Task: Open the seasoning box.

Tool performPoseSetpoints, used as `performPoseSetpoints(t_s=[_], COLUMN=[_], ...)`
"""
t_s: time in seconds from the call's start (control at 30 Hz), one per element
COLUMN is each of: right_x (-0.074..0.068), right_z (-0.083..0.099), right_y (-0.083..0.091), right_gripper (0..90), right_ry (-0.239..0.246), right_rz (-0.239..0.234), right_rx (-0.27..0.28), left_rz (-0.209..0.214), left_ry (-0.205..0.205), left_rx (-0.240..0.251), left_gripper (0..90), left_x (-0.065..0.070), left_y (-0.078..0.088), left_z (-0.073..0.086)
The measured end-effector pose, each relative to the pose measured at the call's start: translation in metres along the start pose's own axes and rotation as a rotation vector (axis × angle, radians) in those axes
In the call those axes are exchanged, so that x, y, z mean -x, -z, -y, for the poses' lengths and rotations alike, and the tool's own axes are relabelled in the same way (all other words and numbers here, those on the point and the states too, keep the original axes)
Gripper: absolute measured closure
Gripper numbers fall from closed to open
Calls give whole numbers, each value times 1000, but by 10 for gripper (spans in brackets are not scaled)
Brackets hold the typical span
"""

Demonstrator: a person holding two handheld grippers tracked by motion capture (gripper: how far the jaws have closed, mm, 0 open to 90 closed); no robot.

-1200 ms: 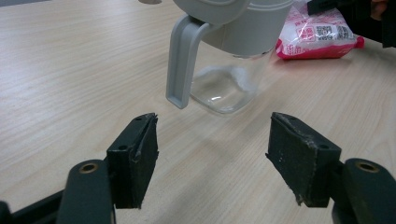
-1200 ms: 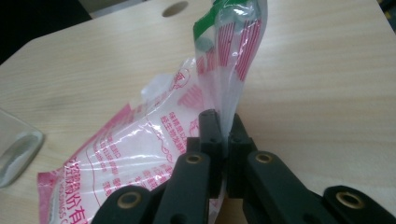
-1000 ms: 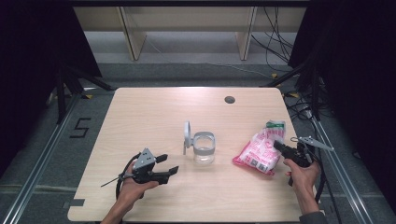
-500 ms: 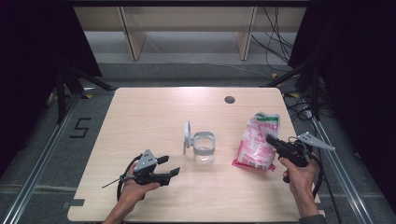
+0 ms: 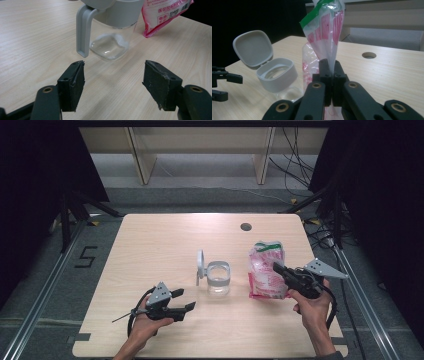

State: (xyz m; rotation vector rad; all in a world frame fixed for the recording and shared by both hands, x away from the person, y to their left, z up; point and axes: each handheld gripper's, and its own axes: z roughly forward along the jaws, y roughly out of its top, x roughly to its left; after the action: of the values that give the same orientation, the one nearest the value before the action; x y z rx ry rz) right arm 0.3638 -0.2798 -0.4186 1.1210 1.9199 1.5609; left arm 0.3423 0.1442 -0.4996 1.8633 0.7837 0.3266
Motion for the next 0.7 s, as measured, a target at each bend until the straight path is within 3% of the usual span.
performPoseSetpoints(t_s=[0.03,0.07,0.1,0.13,0.17,0.2,0.37,0.43,0.57,0.6,0.7], right_x=[-3,-3,-6,-7,-10,-10,-15,-15,-17,-20,-21], right_z=[-1,-2,-3,-3,-4,-5,-8,-10,-12,-12,-14], right_y=[0,-1,-1,-2,-1,-2,-1,0,1,2,1], right_gripper=[900,900,900,900,900,900,900,900,900,900,900], right_ry=[-5,21,3,28,7,32,23,55,54,32,60], right_rz=[-11,-7,-13,-19,-24,-20,-29,-21,-24,-22,-24], right_rx=[-3,-1,2,8,-1,9,1,-1,11,0,6], left_rz=[6,13,12,21,21,22,28,37,44,49,64], left_ry=[2,-13,-3,1,0,-3,-1,-13,-12,-7,-13], left_rx=[1,1,-1,6,6,2,14,4,3,-3,-4], left_gripper=[328,328,328,327,328,328,328,328,328,328,328], left_x=[1,1,2,3,4,4,10,11,14,16,21], left_y=[0,0,-1,-1,-1,-1,-2,-3,-6,-6,-9], left_z=[0,0,0,0,0,0,-1,-1,0,0,0])
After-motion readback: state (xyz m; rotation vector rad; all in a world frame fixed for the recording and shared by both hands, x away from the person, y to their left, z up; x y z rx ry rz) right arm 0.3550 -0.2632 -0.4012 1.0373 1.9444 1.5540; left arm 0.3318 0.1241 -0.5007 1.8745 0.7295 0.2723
